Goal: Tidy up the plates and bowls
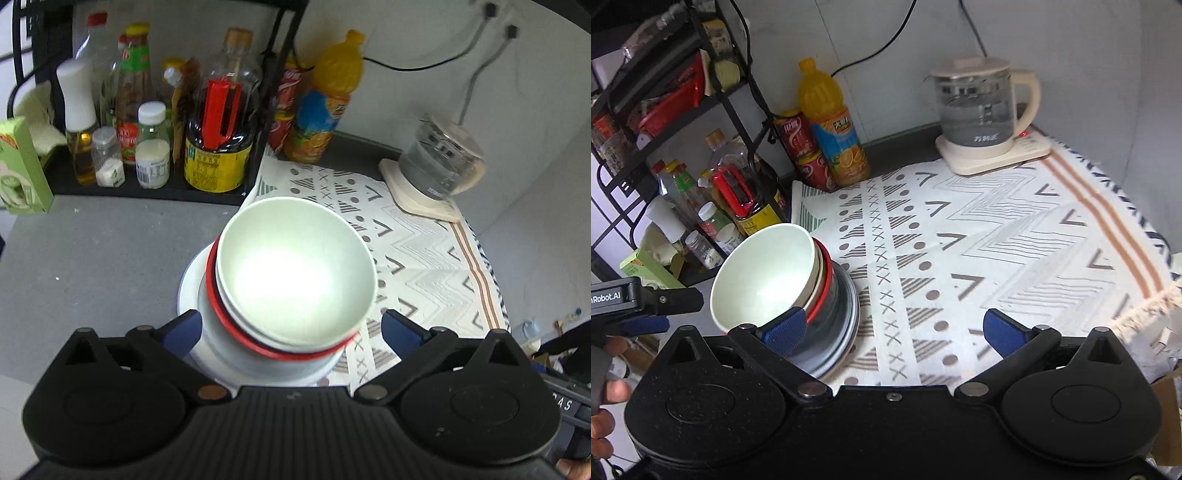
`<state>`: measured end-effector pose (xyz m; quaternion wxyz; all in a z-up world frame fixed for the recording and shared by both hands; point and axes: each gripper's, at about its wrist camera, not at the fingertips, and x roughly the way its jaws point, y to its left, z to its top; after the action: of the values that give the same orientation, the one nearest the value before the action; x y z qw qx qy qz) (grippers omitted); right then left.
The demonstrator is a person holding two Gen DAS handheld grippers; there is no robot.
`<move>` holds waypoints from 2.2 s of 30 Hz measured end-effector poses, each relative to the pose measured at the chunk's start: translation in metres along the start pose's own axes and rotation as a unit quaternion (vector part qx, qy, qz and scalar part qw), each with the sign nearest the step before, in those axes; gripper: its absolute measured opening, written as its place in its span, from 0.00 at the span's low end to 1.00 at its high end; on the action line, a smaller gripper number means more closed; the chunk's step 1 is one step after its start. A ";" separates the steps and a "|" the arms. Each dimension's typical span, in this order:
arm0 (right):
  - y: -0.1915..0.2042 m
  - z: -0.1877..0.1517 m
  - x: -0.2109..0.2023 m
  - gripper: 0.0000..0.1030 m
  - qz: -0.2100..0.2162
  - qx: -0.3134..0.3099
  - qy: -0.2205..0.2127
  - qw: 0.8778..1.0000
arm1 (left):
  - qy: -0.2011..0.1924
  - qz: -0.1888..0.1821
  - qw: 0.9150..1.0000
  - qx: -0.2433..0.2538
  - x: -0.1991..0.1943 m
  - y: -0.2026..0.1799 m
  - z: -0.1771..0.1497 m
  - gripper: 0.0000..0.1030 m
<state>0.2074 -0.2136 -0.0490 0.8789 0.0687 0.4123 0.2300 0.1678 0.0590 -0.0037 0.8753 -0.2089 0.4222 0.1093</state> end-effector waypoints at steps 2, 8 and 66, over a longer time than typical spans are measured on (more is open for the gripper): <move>0.002 -0.010 -0.012 1.00 0.000 0.006 -0.007 1.000 | -0.001 -0.002 1.000 0.007 -0.011 -0.002 -0.010 0.99; 0.008 -0.035 -0.047 1.00 -0.003 0.004 -0.028 1.000 | -0.015 -0.010 1.000 0.017 -0.041 -0.001 -0.038 0.99; 0.031 -0.126 -0.131 1.00 -0.035 -0.021 -0.080 0.996 | -0.053 -0.017 0.990 0.131 -0.119 0.004 -0.140 0.99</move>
<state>0.0294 -0.2556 -0.0305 0.9178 0.0538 0.3378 0.2015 -0.0046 -0.0028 0.0111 0.9181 -0.0934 0.3820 0.0488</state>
